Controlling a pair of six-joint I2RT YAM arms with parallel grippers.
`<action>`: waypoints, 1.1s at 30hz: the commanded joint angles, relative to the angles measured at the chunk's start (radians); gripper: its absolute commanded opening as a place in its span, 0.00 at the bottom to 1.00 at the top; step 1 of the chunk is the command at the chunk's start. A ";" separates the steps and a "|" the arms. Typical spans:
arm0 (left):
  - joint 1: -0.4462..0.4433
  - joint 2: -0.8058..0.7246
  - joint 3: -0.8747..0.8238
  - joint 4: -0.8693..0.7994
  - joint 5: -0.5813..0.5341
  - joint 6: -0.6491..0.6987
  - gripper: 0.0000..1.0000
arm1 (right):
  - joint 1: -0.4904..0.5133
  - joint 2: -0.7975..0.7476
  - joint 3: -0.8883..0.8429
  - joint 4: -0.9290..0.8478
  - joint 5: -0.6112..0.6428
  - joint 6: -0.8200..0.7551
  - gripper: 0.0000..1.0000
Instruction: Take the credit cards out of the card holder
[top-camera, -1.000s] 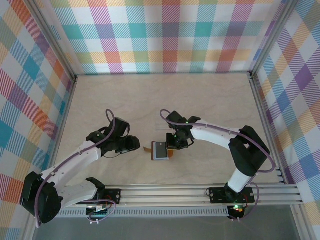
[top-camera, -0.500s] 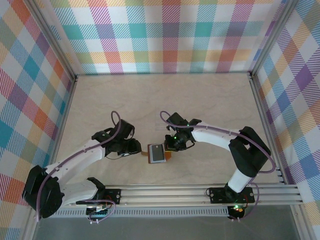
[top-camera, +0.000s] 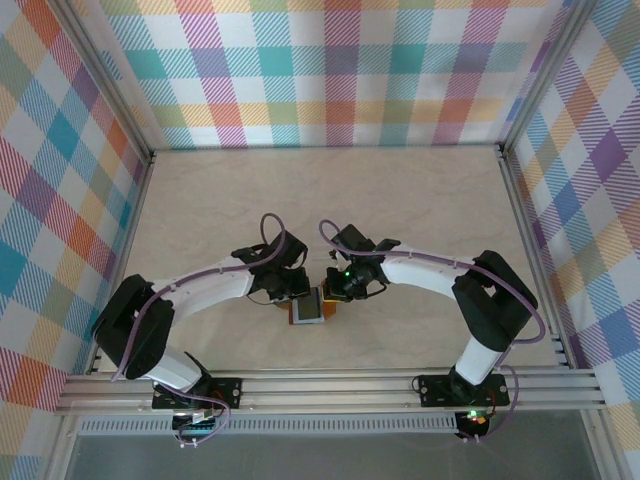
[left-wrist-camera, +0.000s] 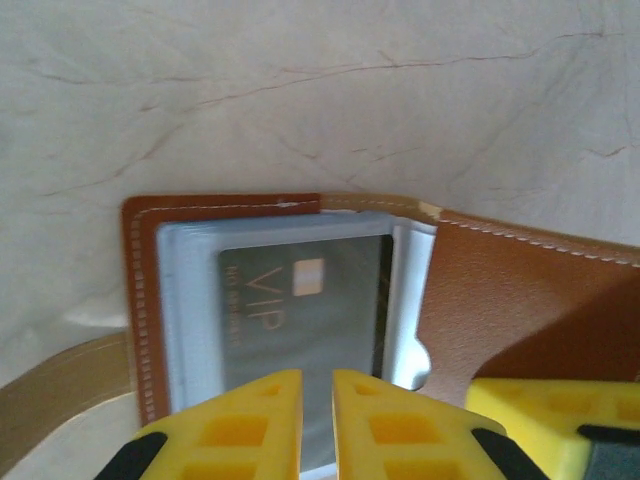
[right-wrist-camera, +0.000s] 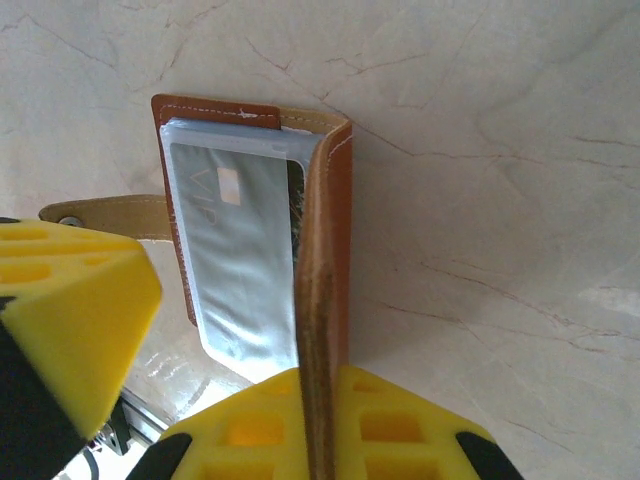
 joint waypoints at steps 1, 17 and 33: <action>-0.007 0.025 0.009 0.026 0.000 -0.008 0.15 | -0.017 -0.030 -0.022 0.026 -0.018 0.031 0.03; -0.006 0.144 -0.064 0.038 -0.042 0.072 0.11 | -0.039 -0.010 -0.070 -0.102 0.225 -0.034 0.30; -0.005 0.048 -0.072 0.086 -0.002 0.065 0.11 | -0.037 -0.049 -0.058 -0.207 0.339 -0.083 0.56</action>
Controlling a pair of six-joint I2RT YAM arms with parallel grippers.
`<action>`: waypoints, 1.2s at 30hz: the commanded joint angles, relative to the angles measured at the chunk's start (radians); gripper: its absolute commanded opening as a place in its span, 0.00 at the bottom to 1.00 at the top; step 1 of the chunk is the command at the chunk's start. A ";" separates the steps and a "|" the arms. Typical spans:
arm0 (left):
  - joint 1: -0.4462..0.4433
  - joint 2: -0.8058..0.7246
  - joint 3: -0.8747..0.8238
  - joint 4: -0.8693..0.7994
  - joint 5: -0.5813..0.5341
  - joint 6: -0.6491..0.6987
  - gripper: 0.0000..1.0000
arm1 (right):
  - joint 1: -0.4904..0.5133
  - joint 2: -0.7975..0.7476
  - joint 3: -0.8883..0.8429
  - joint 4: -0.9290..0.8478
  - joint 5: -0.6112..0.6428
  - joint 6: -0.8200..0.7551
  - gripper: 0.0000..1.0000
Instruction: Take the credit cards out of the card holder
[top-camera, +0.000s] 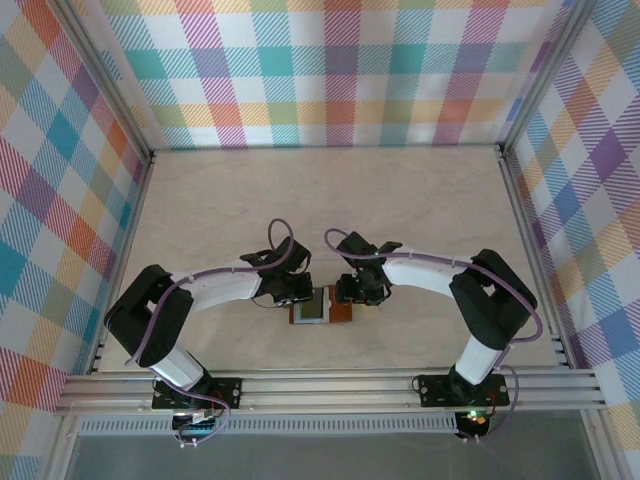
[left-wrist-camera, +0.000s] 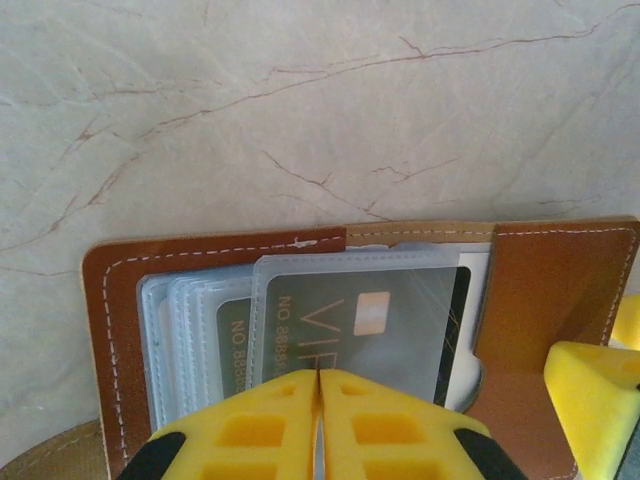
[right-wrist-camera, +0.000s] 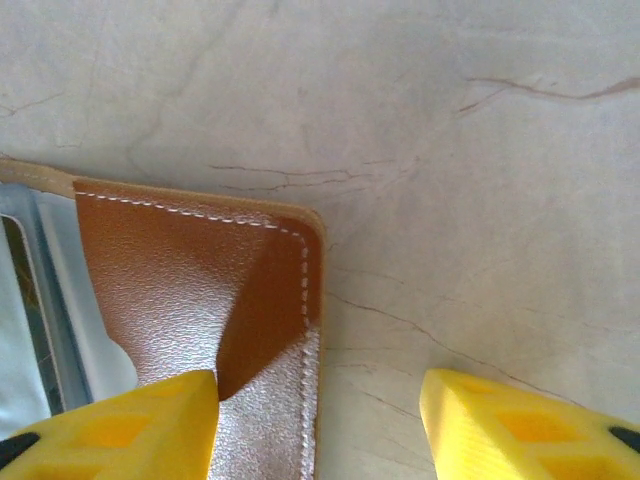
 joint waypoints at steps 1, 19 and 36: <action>-0.003 -0.032 -0.003 -0.058 -0.011 0.021 0.11 | -0.015 -0.063 -0.010 -0.079 0.041 -0.021 0.55; 0.026 -0.030 0.039 -0.069 0.074 0.042 0.11 | -0.010 -0.141 0.146 0.038 -0.314 -0.004 0.21; 0.032 -0.011 0.044 -0.138 0.004 0.080 0.10 | -0.022 0.091 -0.040 0.241 -0.402 0.057 0.18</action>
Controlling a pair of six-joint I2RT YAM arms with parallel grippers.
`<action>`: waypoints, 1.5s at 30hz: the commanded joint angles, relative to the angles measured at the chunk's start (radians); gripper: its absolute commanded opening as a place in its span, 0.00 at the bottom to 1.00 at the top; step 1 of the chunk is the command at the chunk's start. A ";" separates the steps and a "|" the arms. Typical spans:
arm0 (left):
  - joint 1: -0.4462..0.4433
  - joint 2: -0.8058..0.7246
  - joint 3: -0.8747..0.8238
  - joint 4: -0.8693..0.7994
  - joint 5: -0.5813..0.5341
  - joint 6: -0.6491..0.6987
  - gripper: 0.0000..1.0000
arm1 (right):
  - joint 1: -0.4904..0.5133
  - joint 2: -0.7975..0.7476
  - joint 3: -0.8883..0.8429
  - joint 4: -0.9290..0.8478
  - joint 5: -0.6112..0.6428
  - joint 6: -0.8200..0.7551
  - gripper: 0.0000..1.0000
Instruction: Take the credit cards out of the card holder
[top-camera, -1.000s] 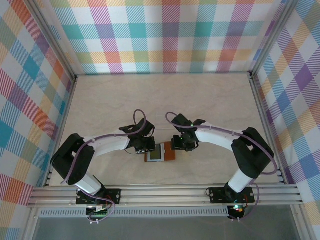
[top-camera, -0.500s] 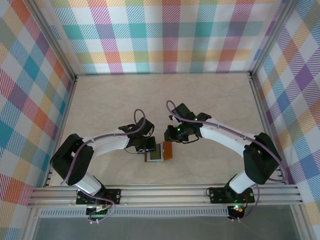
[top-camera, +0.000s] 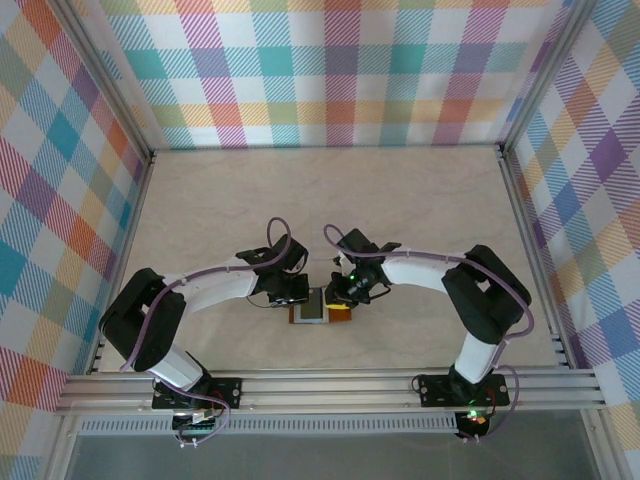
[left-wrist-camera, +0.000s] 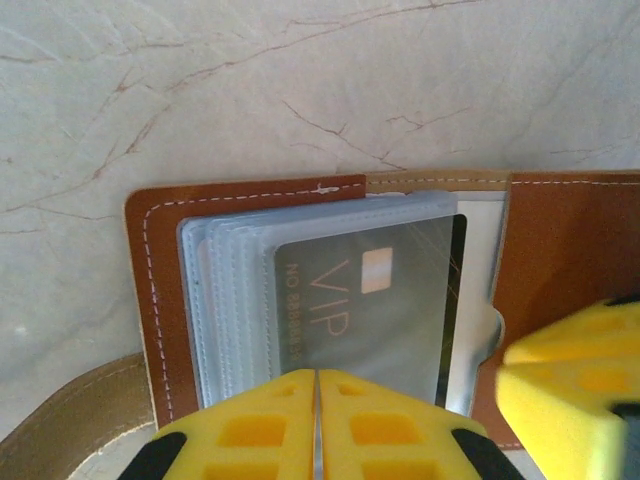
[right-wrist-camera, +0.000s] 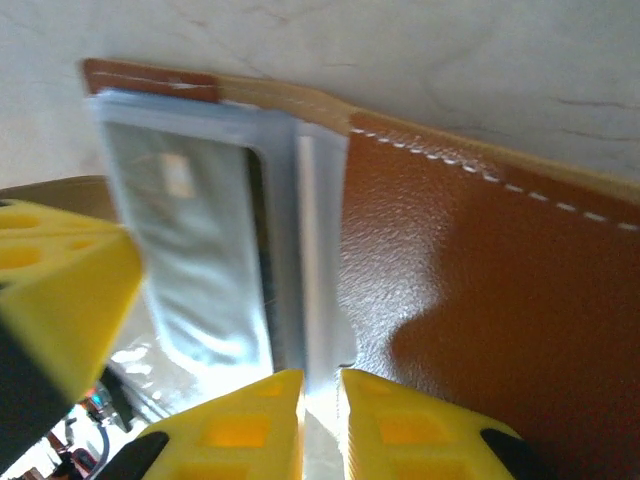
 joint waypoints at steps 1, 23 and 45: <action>0.010 0.028 0.023 -0.040 -0.029 0.027 0.10 | -0.008 0.040 -0.022 0.039 0.005 0.008 0.18; 0.009 0.074 0.000 -0.069 -0.055 0.051 0.09 | -0.007 -0.001 -0.110 0.312 -0.068 0.141 0.20; 0.009 0.081 -0.004 -0.068 -0.046 0.048 0.09 | -0.008 0.035 -0.101 0.289 -0.020 0.133 0.18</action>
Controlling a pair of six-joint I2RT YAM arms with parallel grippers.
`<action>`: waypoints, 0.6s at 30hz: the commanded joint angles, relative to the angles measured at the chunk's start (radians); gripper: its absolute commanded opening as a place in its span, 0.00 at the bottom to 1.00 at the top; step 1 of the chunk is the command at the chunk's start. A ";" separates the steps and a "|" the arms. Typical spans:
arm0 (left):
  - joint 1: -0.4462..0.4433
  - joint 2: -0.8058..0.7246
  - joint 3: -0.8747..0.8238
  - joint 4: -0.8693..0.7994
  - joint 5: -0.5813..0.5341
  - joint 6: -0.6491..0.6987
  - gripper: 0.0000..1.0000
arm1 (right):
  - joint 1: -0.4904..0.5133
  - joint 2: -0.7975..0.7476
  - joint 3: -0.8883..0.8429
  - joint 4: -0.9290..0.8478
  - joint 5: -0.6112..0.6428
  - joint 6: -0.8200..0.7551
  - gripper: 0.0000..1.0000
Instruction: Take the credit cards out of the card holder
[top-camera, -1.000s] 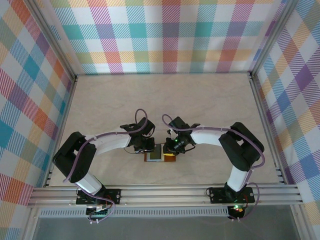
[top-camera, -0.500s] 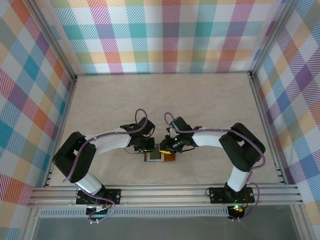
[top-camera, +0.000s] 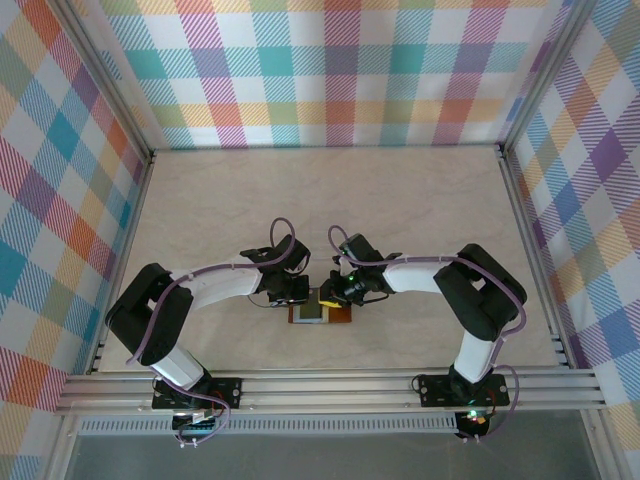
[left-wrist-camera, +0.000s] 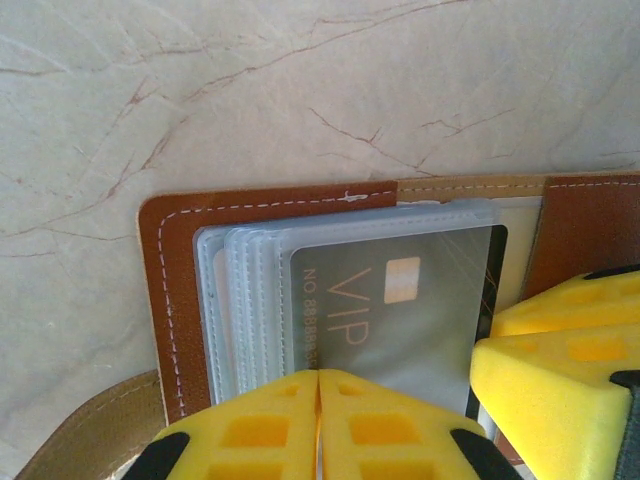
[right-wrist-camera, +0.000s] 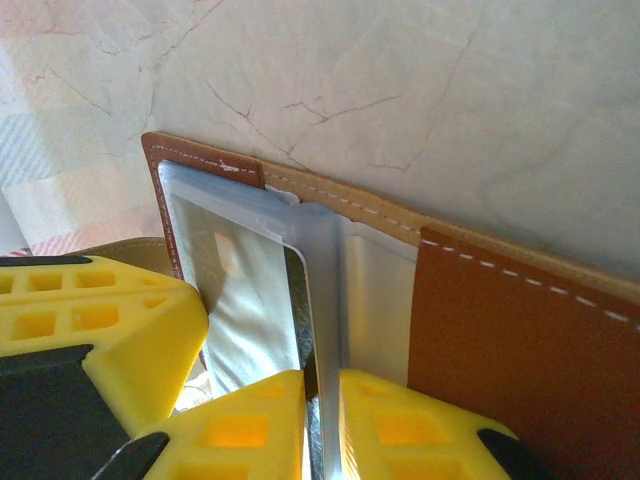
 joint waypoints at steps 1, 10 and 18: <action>0.010 0.037 -0.017 -0.053 -0.024 0.016 0.09 | -0.002 0.016 0.005 -0.025 0.021 -0.012 0.18; 0.009 0.029 -0.015 -0.058 -0.027 0.016 0.10 | -0.004 0.006 -0.022 0.041 0.003 0.017 0.13; 0.008 0.001 -0.007 -0.105 -0.068 0.029 0.11 | -0.014 -0.039 -0.047 -0.017 0.063 0.008 0.09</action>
